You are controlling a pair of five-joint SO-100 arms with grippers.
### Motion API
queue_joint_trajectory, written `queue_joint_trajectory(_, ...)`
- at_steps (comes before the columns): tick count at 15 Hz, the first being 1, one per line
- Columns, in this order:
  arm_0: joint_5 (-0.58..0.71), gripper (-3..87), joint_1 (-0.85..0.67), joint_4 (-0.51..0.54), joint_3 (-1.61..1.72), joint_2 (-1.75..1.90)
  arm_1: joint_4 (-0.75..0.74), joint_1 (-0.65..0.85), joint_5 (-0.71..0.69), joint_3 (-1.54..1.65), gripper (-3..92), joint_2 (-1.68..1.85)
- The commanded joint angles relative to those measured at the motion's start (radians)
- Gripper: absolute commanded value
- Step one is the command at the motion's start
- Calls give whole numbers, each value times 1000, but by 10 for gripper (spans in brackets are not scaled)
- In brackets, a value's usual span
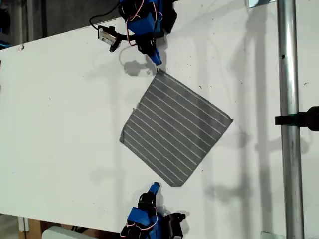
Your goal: Grasp corners of a towel and fold twice.
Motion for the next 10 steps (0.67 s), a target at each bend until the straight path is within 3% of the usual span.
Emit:
queue_joint_trajectory(1,-41,-29,2,-63,-35,2,6,-29,5,-109,-2,-20)
queue_joint_trajectory(3,-67,-29,6,-8,-138,-35,-40,-64,3,-183,-2,-117)
queue_joint_trajectory(6,-41,-29,3,0,-299,-189,-137,-100,-52,-477,-2,-583)
queue_joint_trajectory(10,-34,-29,38,-9,-477,-423,-101,-170,-86,-887,-2,-1039)
